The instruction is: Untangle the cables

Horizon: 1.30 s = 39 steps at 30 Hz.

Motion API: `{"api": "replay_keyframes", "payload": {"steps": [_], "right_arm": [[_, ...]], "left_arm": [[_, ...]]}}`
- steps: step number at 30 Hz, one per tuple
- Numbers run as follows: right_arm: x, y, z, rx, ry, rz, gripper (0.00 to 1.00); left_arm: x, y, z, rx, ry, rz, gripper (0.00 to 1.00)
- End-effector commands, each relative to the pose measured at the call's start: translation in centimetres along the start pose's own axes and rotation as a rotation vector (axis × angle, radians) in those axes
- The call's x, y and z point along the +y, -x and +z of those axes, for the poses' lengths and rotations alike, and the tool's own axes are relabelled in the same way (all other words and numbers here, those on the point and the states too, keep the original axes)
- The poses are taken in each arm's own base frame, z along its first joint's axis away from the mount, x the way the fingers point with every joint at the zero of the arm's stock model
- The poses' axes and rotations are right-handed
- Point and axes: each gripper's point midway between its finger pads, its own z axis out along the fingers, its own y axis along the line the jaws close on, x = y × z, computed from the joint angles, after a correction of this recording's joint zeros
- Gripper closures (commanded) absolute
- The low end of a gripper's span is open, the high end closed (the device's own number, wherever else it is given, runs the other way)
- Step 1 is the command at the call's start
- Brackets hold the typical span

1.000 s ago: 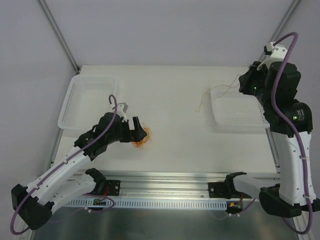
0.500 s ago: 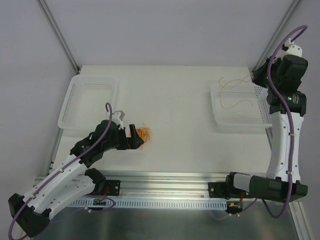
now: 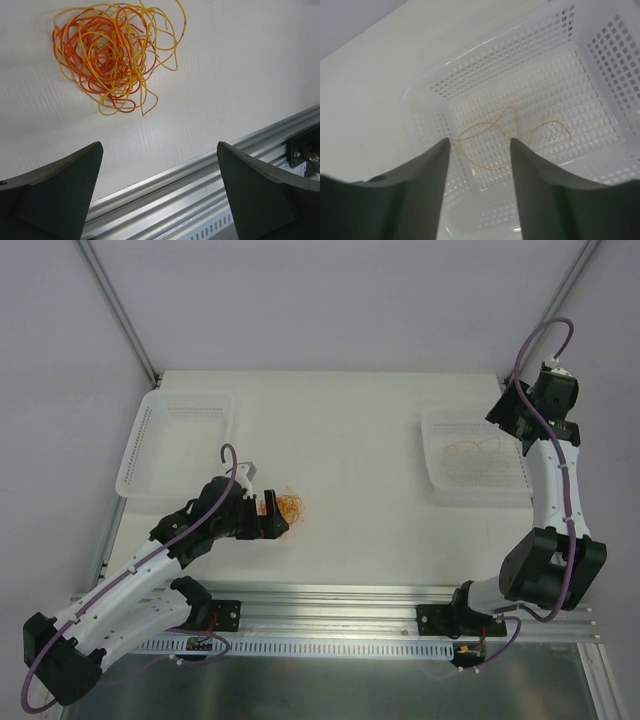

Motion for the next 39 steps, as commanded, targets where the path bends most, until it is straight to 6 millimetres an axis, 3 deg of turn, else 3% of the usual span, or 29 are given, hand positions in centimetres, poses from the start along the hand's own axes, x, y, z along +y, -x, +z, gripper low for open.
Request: {"api": "replay_keyframes", "payload": {"steps": [1,2,5,8,12,14,15,16,19,20,22,23,28,32,39], "right_arm": [[-0.3,1.5,-0.4,-0.03,-0.03,0.022,0.36],[0.0,1.9,-1.0,-0.041,-0.021,0.024,0.27],[2.3,1.6,-2.5,-0.037,0.058,0.004,0.17],[6.2,0.2,-4.6,-0.022,0.194,-0.028,0.16],[11.5,-3.9,-7.0,0.038,0.401,-0.079,0.16],[14.8,-8.0,-8.6,0.104,0.515,-0.134,0.16],[16.2,-9.0,-9.3,0.114,0.575,-0.137,0.16],[17.7,-12.3,-10.2,0.174,0.636,-0.167,0.16],[20.2,-16.1,-11.7,0.222,0.745,-0.178,0.16],[20.7,-19.1,-12.6,0.271,0.788,-0.2,0.17],[22.1,-20.9,-13.4,0.267,0.849,-0.194,0.17],[22.5,-23.6,-13.8,0.322,0.872,-0.201,0.18],[25.9,-27.2,-15.1,0.366,0.974,-0.192,0.23],[29.5,-28.1,-16.4,0.377,1.06,-0.219,0.26],[34.6,-30.7,-15.5,0.434,1.114,-0.229,0.33]], "left_arm": [[-0.5,1.2,-0.3,-0.01,-0.009,0.035,0.01],[-0.6,1.2,-0.2,-0.008,-0.009,0.043,0.01],[-0.2,1.2,0.3,0.005,0.015,0.049,0.01],[0.3,1.2,0.9,0.022,0.046,0.076,0.01],[0.8,1.6,1.7,0.041,0.087,0.112,0.01],[1.3,1.8,2.3,0.054,0.122,0.138,0.01],[1.6,2.2,2.5,0.049,0.143,0.149,0.01],[1.8,2.4,3.0,0.06,0.165,0.156,0.01],[2.3,3.2,4.1,0.062,0.21,0.18,0.02],[2.5,3.2,4.5,0.066,0.219,0.187,0.03],[2.6,3.4,5.7,0.073,0.227,0.185,0.05],[2.6,3.3,6.0,0.081,0.228,0.179,0.07],[2.9,2.2,7.5,0.131,0.233,0.136,0.12],[3.4,1.1,7.3,0.127,0.239,0.082,0.14],[4.9,0.5,6.4,0.076,0.256,0.008,0.18]]}}
